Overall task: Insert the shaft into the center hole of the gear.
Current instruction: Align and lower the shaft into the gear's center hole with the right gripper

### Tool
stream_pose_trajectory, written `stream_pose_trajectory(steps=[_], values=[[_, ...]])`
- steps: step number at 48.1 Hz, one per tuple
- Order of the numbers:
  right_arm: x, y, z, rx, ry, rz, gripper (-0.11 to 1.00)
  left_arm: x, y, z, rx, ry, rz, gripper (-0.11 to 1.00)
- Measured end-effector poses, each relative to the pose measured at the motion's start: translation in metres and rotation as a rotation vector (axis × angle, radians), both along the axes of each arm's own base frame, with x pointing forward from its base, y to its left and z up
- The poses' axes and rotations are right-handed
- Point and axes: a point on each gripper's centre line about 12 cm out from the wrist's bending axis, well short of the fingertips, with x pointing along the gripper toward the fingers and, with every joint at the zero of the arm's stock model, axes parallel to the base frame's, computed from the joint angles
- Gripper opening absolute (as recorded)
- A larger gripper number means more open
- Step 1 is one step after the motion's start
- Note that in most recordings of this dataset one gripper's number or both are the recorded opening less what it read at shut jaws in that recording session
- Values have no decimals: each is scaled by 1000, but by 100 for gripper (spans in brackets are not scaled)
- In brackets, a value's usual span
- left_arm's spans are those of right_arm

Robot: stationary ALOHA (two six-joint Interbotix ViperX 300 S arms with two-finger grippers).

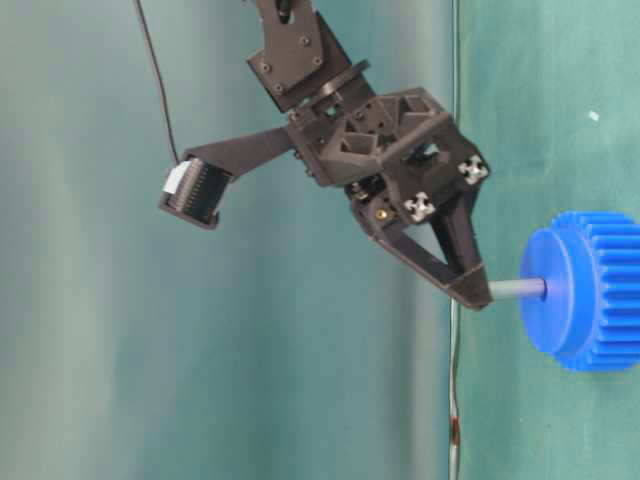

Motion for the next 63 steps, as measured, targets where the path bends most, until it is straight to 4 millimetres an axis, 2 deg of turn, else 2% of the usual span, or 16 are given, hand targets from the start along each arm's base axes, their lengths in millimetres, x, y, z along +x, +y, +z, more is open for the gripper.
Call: stream_pose_trajectory(steps=[7,20,34,44,52,63], values=[[-1,0,13,-5,-30,1,18,0,0,0,0,2,0,0],[0,3,14,-6,-36,8,18,0,0,0,2,2,0,0],[9,6,-7,-6,-22,13,18,0,0,0,2,2,0,0],[18,6,-13,-5,-19,13,17,0,0,0,2,2,0,0],[16,6,-14,-5,-17,13,17,0,0,0,2,2,0,0],[0,4,-10,-7,-17,5,18,0,0,0,0,2,0,0]])
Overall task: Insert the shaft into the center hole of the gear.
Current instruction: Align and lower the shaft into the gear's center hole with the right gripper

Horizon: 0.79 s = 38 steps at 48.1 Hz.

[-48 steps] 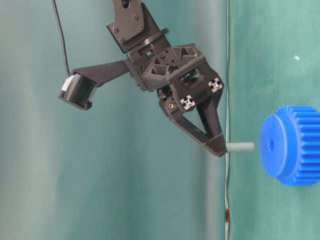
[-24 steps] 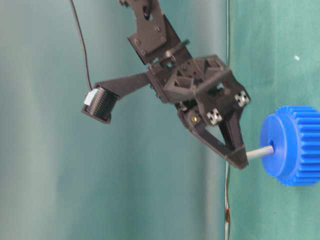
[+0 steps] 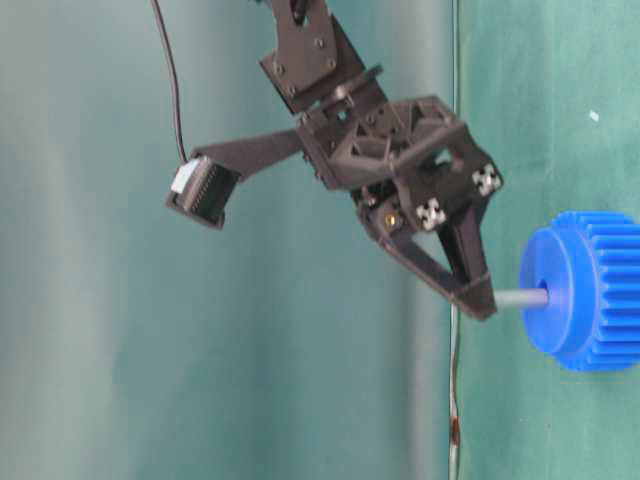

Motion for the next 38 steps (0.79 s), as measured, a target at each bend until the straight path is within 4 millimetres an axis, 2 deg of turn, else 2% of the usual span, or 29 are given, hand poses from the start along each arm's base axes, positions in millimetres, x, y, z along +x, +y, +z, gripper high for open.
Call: stream_pose_trajectory(steps=[9,38], values=[[-3,-1,7,-2,-15,-3,18,0,0,0,2,0,0,0],[2,-3,13,-16,-79,-11,18,0,0,0,2,0,0,0]])
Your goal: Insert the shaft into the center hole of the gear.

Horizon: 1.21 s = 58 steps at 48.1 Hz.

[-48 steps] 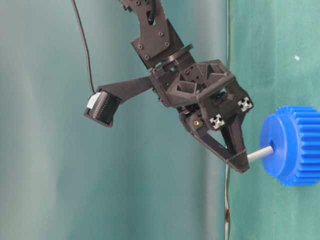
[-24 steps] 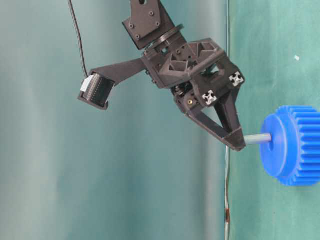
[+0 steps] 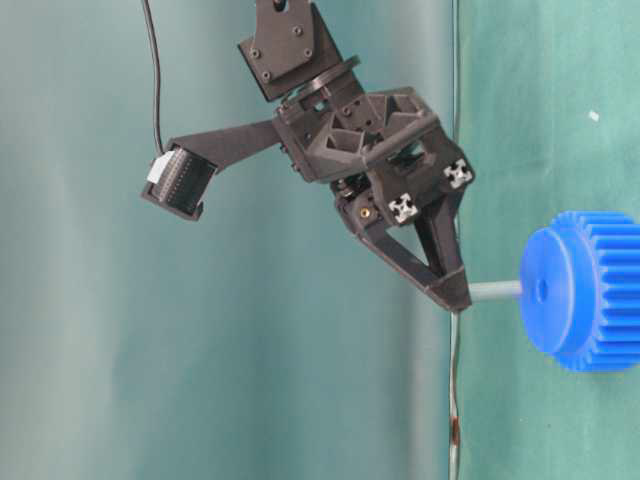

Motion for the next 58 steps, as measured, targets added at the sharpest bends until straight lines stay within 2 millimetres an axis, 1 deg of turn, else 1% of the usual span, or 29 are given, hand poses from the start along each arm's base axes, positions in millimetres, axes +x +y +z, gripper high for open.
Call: stream_pose_trajectory(steps=[15,37,41,49,58], values=[[4,4,-15,15,23,-1,17,0,0,0,0,0,-2,0],[5,4,-17,24,23,-8,18,0,0,0,-2,0,0,0],[5,4,-22,27,34,-11,17,0,0,0,0,0,0,0],[5,4,-39,35,73,-14,18,0,0,0,-2,0,0,0],[6,4,-41,36,76,-13,18,0,0,0,0,0,0,0]])
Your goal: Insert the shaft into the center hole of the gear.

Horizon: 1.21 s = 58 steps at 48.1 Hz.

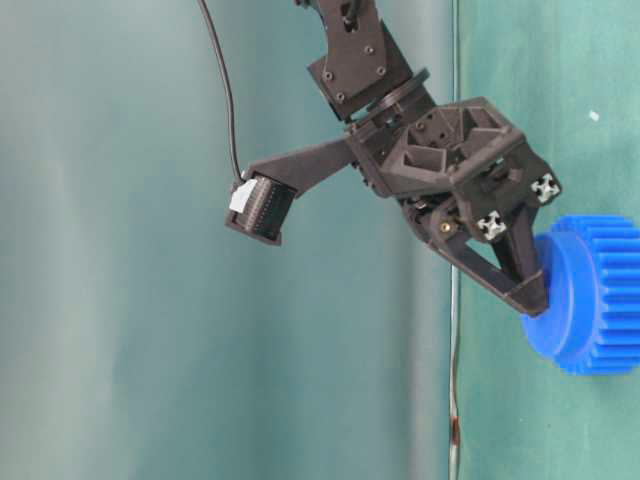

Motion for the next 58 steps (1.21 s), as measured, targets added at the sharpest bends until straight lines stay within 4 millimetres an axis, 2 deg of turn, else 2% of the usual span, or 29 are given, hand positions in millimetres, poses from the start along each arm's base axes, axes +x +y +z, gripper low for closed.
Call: stream_pose_trajectory(steps=[29,32,38,44,46,51,58], values=[[-2,0,-3,10,31,0,18,0,0,0,0,0,-2,0],[-2,1,-3,11,34,0,28,0,0,0,0,0,-2,0],[-2,0,-3,14,33,-5,64,0,0,-1,0,5,0,0],[-2,-2,-2,21,29,-14,91,0,0,-1,0,6,0,0],[-2,-2,-2,19,28,-13,94,0,0,-1,0,6,0,0],[-2,0,5,8,16,-3,90,0,0,-1,-1,8,0,0],[-4,2,33,-3,-38,5,90,0,0,-1,0,8,0,0]])
